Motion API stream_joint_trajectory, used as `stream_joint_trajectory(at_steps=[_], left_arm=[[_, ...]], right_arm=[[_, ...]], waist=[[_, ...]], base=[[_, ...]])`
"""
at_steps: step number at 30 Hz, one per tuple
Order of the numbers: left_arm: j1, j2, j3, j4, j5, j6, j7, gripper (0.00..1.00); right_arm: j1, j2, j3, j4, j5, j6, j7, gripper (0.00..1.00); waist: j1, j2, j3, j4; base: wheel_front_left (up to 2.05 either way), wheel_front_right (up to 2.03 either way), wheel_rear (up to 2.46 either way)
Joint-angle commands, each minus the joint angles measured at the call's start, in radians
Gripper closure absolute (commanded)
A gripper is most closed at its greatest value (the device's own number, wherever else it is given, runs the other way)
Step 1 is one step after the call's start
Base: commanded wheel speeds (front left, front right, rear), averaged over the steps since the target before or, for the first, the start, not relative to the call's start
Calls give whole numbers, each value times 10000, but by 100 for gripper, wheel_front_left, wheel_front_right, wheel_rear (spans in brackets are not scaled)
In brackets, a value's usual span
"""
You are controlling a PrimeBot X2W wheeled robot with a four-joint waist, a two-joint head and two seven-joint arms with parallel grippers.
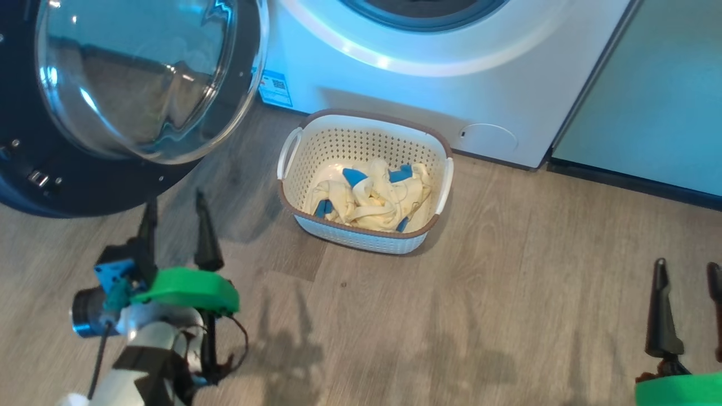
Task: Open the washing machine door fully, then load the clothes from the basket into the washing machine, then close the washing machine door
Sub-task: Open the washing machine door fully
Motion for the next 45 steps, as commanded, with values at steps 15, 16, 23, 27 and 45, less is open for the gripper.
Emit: stream_joint_trajectory(at_steps=[15, 16, 23, 27, 45], left_arm=[[224, -55, -917, -627, 247, 375, 200, 0], [223, -75, -980, -575, 256, 330, 190, 0], [195, -204, -1212, -295, 229, 190, 168, 0], [180, -221, -1257, -172, 210, 176, 190, 0], [245, -140, -1392, -77, 157, 268, 295, 0]], right_arm=[[-236, -160, 399, -136, -111, 44, -95, 0], [-234, -160, 404, -142, -115, 44, -95, 0], [-217, -160, 375, -85, -133, 44, -95, 0], [-174, -160, 392, -85, -142, 44, -95, 0], [26, -160, 353, -157, -90, 44, -95, 0]], waist=[[0, 0, -534, -1310], [0, 0, -567, -1416], [0, 0, -763, -2128], [0, 0, -846, -2328], [0, 0, -1087, -2585]], base=[[0, 0, 0], [0, 0, 0], [0, 0, 0], [0, 0, 0], [0, 0, 0]])
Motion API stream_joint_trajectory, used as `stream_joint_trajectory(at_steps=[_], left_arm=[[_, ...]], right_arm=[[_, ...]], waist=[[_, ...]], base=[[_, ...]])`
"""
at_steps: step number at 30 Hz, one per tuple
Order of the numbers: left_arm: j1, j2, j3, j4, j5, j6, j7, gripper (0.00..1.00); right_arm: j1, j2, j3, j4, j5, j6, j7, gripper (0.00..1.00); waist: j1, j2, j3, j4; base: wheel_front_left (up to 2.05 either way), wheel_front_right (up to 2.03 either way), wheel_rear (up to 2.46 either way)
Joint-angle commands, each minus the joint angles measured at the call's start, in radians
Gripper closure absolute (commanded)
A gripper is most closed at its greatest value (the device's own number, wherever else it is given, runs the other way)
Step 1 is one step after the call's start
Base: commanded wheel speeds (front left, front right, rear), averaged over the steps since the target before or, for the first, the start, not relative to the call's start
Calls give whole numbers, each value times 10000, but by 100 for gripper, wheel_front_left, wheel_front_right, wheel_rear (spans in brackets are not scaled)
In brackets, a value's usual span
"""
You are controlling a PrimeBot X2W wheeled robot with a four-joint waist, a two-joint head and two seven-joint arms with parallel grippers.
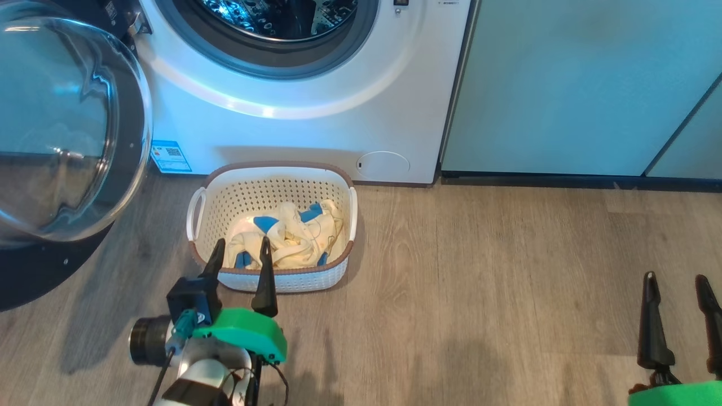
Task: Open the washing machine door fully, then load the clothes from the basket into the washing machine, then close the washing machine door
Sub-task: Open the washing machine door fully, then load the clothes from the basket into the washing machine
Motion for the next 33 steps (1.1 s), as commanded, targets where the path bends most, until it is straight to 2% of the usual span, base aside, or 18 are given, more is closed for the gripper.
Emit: stream_joint_trajectory(at_steps=[1, 20, 33], left_arm=[[-239, 186, 317, -261, -21, 328, -2, 0], [-320, 216, 162, -283, 37, 441, -35, 0], [-377, 263, 82, -332, 58, 505, -34, 0]], right_arm=[[-202, -160, 186, -344, 5, 44, -95, 0], [-203, -160, 252, -304, 49, 44, -95, 0], [-205, -160, 302, -317, 58, 44, -95, 0]], waist=[[-1, 0, -14, 10], [-1, 0, -42, -72], [-1, 0, -22, -87]], base=[[0, 0, 0], [5, -5, 0], [131, -131, 0]])
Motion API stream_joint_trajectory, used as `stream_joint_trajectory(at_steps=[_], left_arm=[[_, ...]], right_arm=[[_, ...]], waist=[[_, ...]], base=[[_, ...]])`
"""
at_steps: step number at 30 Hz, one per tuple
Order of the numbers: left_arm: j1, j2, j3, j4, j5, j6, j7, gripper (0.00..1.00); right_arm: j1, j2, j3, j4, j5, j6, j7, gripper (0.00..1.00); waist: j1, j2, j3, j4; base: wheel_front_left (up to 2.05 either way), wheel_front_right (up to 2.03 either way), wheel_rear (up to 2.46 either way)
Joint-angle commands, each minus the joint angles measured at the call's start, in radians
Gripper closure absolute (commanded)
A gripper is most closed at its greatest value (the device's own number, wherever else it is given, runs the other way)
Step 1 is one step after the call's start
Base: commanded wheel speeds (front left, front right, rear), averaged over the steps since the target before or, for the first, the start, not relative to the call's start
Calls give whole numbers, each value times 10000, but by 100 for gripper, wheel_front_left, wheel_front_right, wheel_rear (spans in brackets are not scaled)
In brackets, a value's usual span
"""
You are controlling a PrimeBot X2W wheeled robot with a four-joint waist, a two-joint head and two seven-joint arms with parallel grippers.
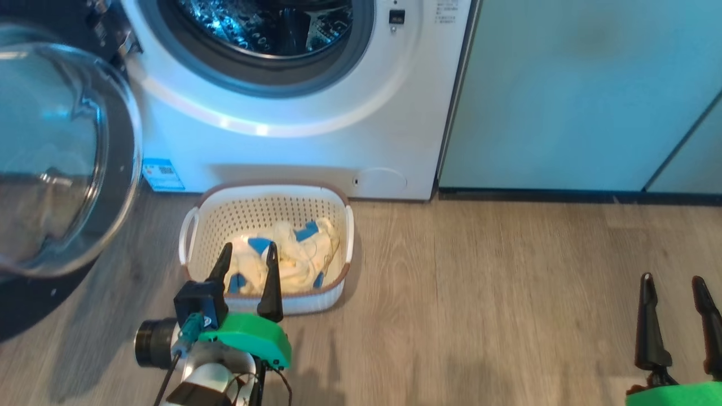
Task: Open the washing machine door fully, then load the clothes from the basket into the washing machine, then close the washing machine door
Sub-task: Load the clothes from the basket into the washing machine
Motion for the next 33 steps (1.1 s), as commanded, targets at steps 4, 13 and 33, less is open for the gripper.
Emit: stream_joint_trajectory(at_steps=[4, 13, 33], left_arm=[[-434, 196, 332, -300, 133, 641, -64, 0], [-504, 124, 284, -287, 109, 676, -128, 0], [-650, 86, 266, -135, 51, 886, -151, 0]], right_arm=[[-243, -166, 206, -330, 40, 44, -95, 0], [-324, -166, 232, -295, 49, 44, -95, 0], [-417, -166, 274, -287, 67, 44, -95, 0]], waist=[[0, 0, 42, 15], [0, 0, 138, 48], [0, 0, 309, 58]], base=[[206, -206, 0], [126, -121, -5], [5, -5, 0]])
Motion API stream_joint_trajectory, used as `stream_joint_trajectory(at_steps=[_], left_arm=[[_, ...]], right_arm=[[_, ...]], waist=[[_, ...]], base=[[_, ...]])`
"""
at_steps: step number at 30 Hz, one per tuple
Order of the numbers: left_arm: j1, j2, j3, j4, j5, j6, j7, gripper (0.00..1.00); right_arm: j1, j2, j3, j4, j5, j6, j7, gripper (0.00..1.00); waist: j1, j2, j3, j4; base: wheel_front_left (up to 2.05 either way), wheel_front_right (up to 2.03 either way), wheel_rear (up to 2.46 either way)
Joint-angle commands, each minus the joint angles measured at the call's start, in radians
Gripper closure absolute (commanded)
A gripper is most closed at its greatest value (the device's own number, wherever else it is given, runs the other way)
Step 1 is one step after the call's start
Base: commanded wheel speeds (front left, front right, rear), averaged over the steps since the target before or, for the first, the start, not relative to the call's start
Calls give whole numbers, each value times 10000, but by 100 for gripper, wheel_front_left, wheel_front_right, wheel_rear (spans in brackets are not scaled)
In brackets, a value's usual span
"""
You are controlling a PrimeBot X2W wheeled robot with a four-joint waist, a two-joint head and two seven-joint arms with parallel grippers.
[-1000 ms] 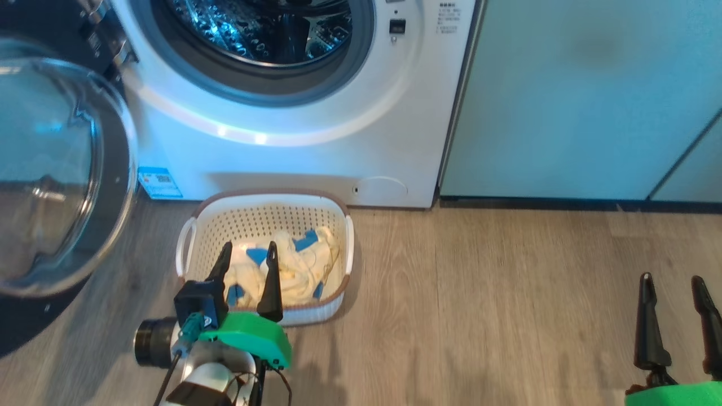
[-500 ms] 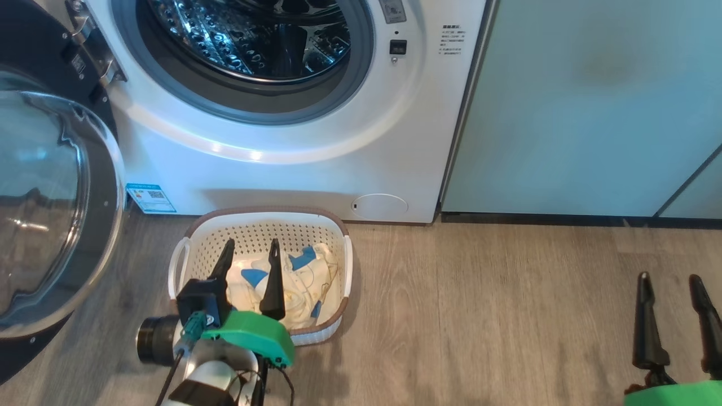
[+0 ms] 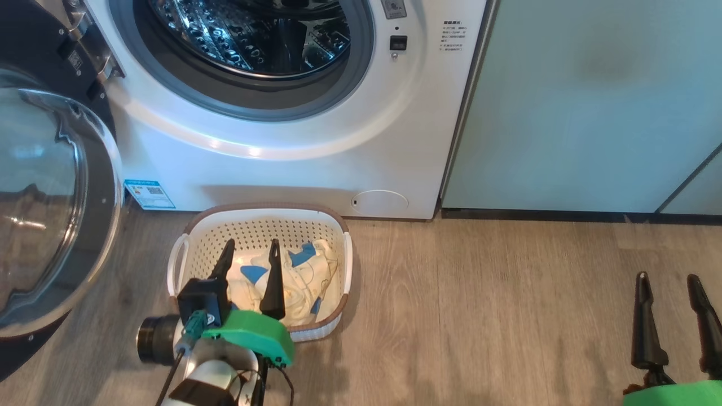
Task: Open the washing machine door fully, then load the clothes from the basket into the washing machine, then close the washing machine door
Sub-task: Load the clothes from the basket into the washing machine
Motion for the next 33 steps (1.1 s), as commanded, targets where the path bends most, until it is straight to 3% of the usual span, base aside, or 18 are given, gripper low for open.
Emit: stream_joint_trajectory(at_steps=[1, 12, 19, 33], left_arm=[[-540, 138, 343, -212, -12, 874, -98, 0], [-722, 39, 355, 2, -80, 923, -143, 0], [-1339, -107, 373, 606, -312, 658, -18, 0], [-4224, -569, 629, 4523, -893, -429, 60, 0]], right_arm=[[-382, -167, 212, -322, 46, 44, -95, 0], [-445, -167, 221, -373, 43, 44, -95, 0], [-626, -167, 253, -506, 63, 44, -95, 0], [-1633, -167, 422, -737, 279, 44, -95, 0]], waist=[[0, 0, 32, -1], [0, 0, 280, -7], [0, 0, 923, -20], [0, 0, 3135, -370]], base=[[0, 0, 0], [0, 0, 0], [0, 0, 0], [0, 0, 0]])
